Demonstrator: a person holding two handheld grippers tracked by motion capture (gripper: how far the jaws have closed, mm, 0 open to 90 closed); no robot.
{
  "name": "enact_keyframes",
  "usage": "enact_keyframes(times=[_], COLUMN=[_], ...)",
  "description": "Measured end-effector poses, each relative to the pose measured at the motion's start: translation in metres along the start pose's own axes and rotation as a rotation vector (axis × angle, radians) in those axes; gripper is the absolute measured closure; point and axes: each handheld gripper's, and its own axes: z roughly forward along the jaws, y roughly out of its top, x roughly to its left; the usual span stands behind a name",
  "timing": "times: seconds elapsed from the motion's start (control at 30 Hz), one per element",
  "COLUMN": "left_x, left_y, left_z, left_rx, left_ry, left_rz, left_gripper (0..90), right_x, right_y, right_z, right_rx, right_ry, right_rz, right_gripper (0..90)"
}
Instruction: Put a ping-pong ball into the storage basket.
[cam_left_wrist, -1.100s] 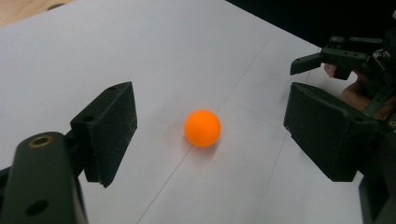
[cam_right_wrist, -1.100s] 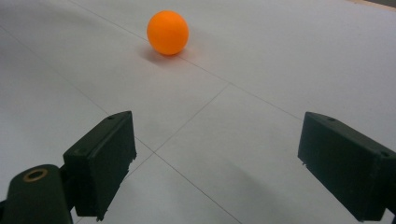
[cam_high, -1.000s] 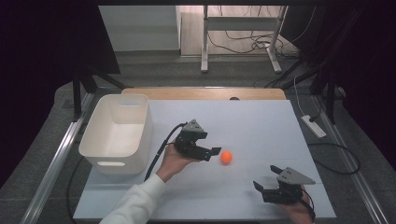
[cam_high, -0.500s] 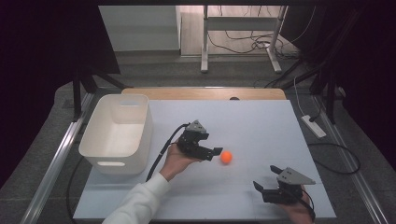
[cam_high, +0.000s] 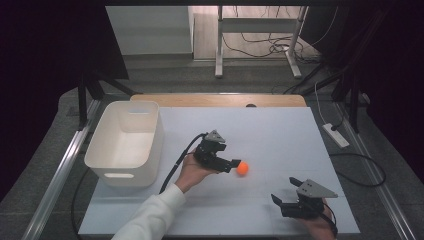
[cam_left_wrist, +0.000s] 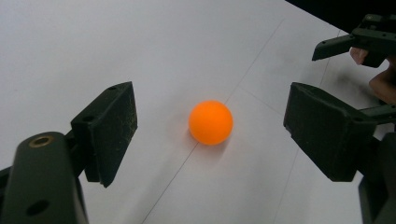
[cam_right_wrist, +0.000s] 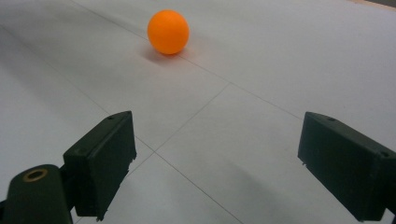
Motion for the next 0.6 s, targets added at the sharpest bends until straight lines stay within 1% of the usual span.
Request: enact_keyframes(times=[0.23,0.33,0.47,0.6], left_x=[-0.002,-0.003,-0.004,-0.004], left_y=[0.000,0.001,0.001,0.001], left_z=[0.009,0.012,0.016,0.021], left_rx=[0.016,0.015,0.024,0.038], left_ry=[-0.009,-0.015,-0.014,-0.011], left_rz=[0.001,-0.006,-0.008,-0.002], left_gripper=[18.1,18.1,18.1,18.1], right_x=[0.000,0.000,0.000,0.000], right_y=[0.000,0.000,0.000,0.001], right_z=[0.000,0.000,0.000,0.000], right_rx=[0.000,-0.002,-0.005,-0.006], right_ry=[0.000,0.001,0.002,0.003], right_rz=[0.001,0.001,0.002,-0.001], right_gripper=[11.1,11.1,11.1,11.1])
